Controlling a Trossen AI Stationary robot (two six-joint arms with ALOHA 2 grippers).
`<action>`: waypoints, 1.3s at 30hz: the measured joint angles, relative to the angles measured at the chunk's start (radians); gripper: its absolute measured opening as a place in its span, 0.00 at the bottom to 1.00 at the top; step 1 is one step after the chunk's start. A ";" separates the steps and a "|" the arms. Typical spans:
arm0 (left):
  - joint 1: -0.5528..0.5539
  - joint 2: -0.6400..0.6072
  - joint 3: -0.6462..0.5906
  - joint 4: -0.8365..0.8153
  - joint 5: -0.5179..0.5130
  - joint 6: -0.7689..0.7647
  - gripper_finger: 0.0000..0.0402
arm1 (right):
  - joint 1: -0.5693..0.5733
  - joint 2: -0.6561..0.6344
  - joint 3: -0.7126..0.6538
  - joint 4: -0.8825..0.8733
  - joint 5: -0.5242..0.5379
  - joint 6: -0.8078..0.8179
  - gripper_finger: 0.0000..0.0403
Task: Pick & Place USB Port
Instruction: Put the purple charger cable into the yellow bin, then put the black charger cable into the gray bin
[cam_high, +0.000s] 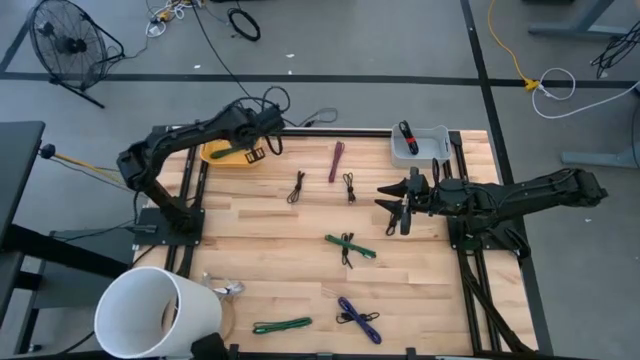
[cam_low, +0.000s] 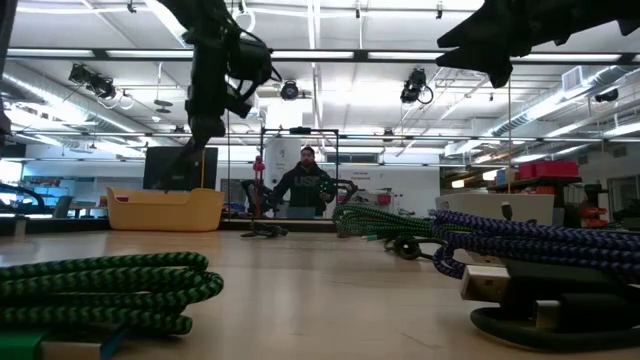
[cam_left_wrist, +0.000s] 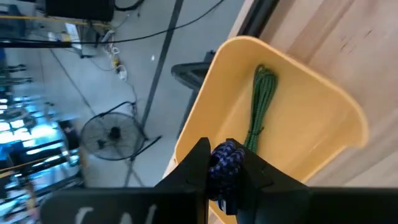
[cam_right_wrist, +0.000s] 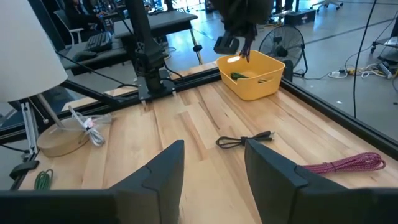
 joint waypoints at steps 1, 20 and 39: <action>-0.001 0.012 0.000 -0.002 0.002 -0.005 0.09 | 0.000 0.000 0.000 0.000 0.000 0.000 0.42; 0.005 0.223 0.000 -0.058 -0.084 -0.062 0.09 | 0.001 0.000 -0.001 -0.003 -0.006 0.004 0.42; -0.021 0.229 0.000 -0.057 -0.014 -0.104 0.47 | 0.001 0.000 -0.001 -0.002 -0.027 0.000 0.42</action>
